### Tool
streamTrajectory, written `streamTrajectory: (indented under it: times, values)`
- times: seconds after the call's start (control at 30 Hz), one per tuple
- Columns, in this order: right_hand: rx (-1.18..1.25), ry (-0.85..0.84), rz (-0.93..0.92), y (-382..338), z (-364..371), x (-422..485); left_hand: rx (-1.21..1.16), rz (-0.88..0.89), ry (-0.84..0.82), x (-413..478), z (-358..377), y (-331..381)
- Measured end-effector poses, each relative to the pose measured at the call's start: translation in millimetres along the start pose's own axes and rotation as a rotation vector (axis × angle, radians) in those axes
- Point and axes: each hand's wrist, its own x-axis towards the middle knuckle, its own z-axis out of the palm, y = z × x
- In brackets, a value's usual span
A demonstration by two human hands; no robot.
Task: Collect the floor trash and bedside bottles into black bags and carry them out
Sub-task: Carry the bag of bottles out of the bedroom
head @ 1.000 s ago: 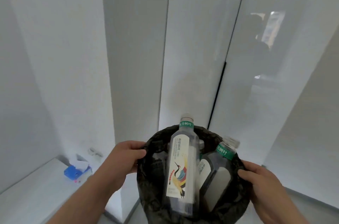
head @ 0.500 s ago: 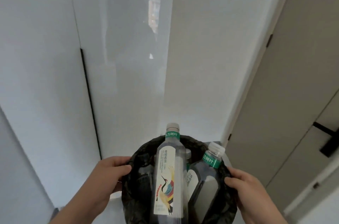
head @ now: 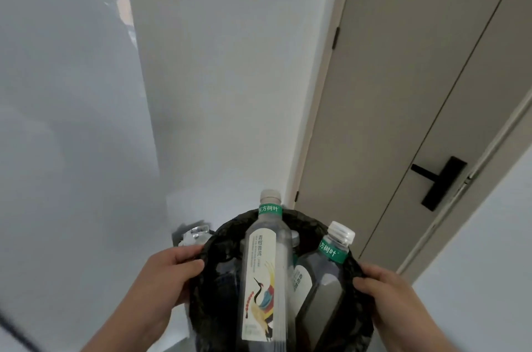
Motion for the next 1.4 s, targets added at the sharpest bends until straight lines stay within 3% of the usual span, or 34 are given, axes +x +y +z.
streamTrajectory:
  times: [0.3, 0.63, 0.83, 1.4]
  values:
    - [0.009, 0.049, 0.013, -31.6, -36.1, 113.9, -0.009, -0.040, -0.009, 100.0, 75.9, 18.4]
    - [-0.054, -0.078, -0.023, -90.9, -53.8, 257.2, -0.007, -0.029, 0.107, 198.2, 141.2, 53.1]
    - [-0.059, -0.192, 0.000, -116.0, -33.2, 333.8, -0.005, -0.017, 0.170, 261.9, 149.8, 71.1]
    - [-0.159, -0.140, 0.098, -159.1, 44.0, 608.8, -0.032, -0.112, 0.168, 551.3, 161.7, 93.6]
